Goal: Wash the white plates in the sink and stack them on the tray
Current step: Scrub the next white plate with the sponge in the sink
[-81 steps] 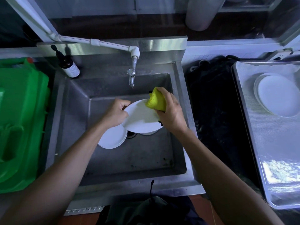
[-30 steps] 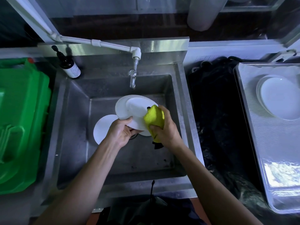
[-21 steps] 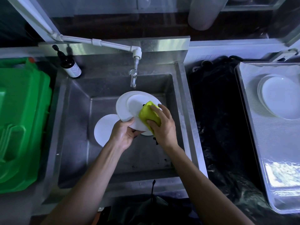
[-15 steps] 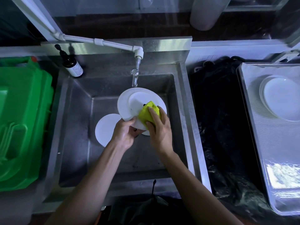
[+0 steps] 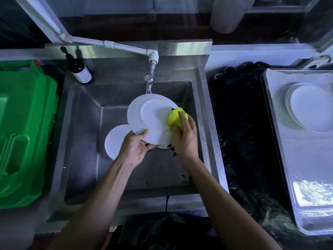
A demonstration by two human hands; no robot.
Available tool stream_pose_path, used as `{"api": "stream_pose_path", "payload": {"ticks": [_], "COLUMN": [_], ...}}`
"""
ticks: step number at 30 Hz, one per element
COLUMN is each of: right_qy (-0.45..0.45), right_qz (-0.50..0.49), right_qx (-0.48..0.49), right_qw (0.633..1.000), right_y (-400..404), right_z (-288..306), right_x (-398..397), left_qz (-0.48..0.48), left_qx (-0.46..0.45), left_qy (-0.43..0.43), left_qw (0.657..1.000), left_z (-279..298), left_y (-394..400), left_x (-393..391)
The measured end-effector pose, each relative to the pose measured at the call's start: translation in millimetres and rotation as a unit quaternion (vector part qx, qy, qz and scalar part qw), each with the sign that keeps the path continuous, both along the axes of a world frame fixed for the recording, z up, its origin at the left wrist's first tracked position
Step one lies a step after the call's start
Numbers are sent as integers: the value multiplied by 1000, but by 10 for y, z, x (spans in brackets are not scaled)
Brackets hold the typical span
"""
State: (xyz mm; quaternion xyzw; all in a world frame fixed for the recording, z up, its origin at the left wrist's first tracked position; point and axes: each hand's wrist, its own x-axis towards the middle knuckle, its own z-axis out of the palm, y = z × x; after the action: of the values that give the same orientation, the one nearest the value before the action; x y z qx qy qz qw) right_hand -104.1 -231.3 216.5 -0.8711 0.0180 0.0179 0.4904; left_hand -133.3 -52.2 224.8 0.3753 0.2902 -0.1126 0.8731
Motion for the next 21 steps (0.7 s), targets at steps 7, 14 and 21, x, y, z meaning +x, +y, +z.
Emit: {"api": "stream_pose_path", "payload": {"ticks": [7,14,21], "right_qy": [34,68,29], "right_qz": [-29,12,92], "right_qx": [21,-11,-81], "right_qw": [999,998,992], "right_y": [-185,-222,-19], "right_z": [56,135,266], "right_x": [384,654,798], "left_qz": [-88,-159,-199], "left_qx": [27,69,90], "left_qy": [-31,-17,4], "left_qw": [995,985,976], "left_z": [-18,-11,-21], "left_y": [171,199,111], "left_x": [-91,-176,-163]}}
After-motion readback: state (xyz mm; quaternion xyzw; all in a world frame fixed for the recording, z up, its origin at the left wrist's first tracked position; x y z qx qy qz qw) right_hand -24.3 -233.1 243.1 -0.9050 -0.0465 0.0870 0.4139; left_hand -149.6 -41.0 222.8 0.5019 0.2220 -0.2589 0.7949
